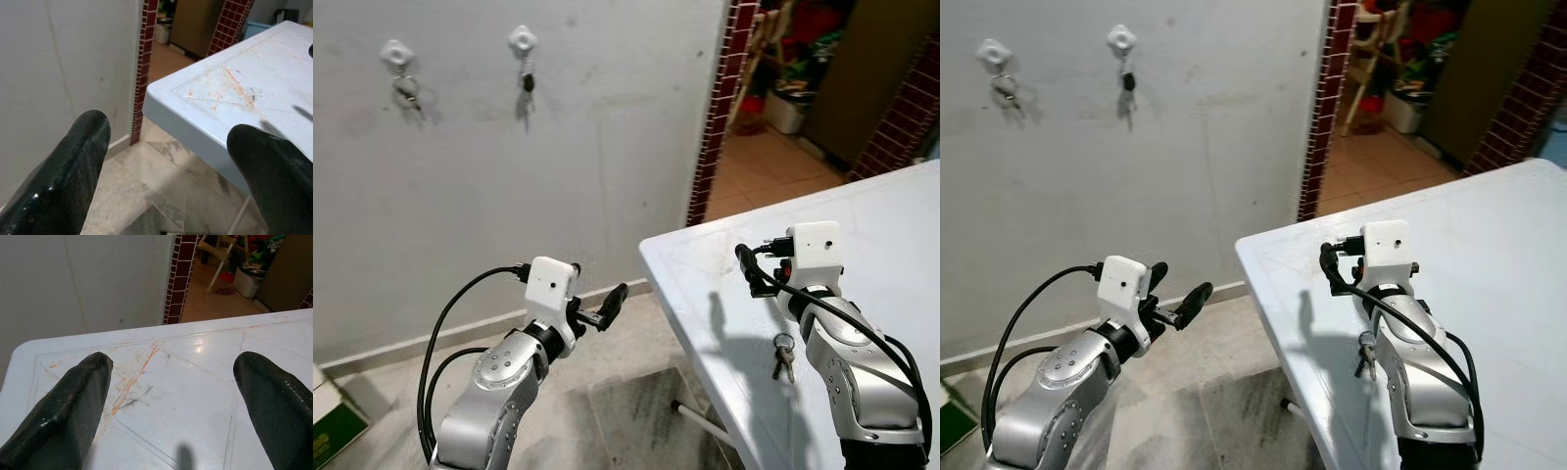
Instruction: Hang keys on a hook
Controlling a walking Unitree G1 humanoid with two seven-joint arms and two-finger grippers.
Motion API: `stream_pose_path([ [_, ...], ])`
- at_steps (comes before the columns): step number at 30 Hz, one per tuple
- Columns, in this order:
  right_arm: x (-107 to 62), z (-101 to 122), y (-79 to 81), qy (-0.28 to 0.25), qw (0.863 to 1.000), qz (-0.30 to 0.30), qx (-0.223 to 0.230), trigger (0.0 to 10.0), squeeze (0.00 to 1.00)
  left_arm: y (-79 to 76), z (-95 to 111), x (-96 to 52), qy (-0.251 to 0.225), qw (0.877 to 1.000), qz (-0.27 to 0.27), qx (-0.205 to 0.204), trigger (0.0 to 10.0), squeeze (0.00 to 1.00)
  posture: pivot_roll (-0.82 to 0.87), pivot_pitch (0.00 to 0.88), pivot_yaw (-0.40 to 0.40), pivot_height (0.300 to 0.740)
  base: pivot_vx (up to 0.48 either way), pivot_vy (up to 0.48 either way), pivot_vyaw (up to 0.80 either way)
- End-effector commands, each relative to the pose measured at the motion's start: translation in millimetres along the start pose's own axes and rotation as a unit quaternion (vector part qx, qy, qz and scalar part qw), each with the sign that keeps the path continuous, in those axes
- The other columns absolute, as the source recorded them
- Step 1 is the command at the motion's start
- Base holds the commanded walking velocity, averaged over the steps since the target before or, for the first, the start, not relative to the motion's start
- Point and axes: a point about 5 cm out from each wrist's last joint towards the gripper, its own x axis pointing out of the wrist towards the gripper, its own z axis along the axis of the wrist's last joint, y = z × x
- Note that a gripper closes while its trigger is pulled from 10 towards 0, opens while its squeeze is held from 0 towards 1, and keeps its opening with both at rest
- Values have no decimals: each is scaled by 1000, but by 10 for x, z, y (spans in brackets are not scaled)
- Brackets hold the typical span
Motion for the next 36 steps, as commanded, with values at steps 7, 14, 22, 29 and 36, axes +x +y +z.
stream_pose_path([
  [7,16,-9,39,1,1000,0,-2,10000,0,-13,62,-22,-10,1000,3,-15,10000,0,-40,0,-1,740,0,0,-788],
  [14,-4,-35,54,6,1000,1,-1,10000,0,-16,58,-17,-8,1000,9,-21,10000,0,-44,0,0,740,0,0,-788],
  [22,-8,-34,59,5,1000,4,-1,10000,0,-22,56,-23,-4,999,10,-30,10000,0,-42,0,-2,740,0,60,-438],
  [29,2,-36,66,5,1000,5,-1,10000,0,-20,58,-24,-2,999,13,-33,10000,0,-41,0,-3,740,0,294,0],
  [36,11,-37,70,5,1000,6,0,10000,0,-10,58,-21,0,999,15,-33,10000,0,-41,0,-3,740,0,335,0],
])
